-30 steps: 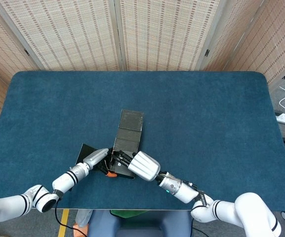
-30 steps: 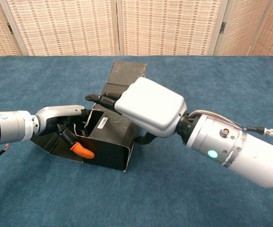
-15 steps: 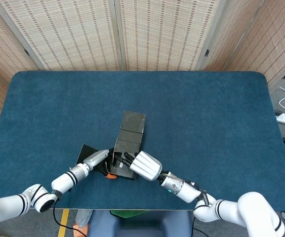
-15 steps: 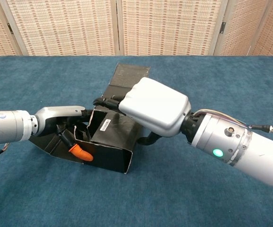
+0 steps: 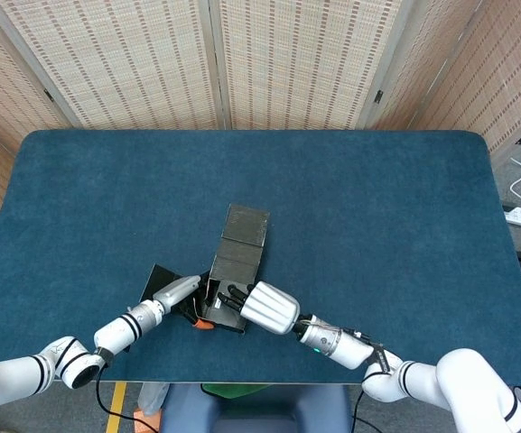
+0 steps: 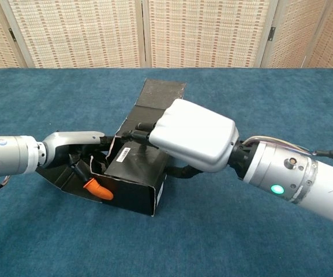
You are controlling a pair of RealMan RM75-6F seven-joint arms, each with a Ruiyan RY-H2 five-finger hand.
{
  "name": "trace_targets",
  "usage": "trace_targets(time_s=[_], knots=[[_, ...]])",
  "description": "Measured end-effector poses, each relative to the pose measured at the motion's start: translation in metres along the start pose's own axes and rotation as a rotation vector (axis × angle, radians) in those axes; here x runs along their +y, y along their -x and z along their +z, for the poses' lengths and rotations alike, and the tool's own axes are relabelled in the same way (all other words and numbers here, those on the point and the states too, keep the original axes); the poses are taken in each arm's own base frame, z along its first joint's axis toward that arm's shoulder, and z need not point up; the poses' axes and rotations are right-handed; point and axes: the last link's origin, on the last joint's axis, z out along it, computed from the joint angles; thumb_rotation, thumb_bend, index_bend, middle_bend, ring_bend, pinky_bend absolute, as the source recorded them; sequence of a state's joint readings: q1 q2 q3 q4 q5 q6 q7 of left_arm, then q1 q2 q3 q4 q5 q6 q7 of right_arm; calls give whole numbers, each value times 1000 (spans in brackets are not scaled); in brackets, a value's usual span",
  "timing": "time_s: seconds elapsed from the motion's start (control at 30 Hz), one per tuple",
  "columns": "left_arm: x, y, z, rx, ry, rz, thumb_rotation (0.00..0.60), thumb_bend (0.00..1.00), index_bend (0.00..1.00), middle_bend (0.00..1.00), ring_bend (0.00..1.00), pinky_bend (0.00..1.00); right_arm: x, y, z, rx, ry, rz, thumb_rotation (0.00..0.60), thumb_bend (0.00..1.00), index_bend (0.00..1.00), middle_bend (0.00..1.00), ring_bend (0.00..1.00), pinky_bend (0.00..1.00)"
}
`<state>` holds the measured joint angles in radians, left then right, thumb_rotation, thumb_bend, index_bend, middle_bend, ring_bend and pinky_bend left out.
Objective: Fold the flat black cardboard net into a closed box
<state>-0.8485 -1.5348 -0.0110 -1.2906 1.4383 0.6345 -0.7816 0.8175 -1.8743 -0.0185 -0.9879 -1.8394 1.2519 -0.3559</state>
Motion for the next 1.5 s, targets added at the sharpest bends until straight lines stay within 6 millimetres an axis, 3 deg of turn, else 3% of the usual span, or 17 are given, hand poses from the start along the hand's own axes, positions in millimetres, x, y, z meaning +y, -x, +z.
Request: trace_targets(time_s=[0.23,1.03,1.17,1.33,1.5], knots=[[1,0,-2,0,4,0,600,170,8,118,421,597,0,2,-1,-9,-14,-17,600,267,296,386,777,1000],[5,6,-7,-7,35,18,600,168,0,43,379,567,-6,4,-11,-59,-48,-33,600,266,297,387,777,1000],[3,5,-6,7,35,11,600,169,27,102,383,568,-7,3,-12,-63,-49,-33,600,266,297,387,777,1000],[1,7,-3,23,34,6,600,167,196,235,417,574,-6,1,-12,-58,-44,-26,600,266,297,386,776,1000],[1,8,-1,41,36,1,600,165,277,304,436,580,-6,0,-14,-62,-43,-29,600,266,297,382,776,1000]])
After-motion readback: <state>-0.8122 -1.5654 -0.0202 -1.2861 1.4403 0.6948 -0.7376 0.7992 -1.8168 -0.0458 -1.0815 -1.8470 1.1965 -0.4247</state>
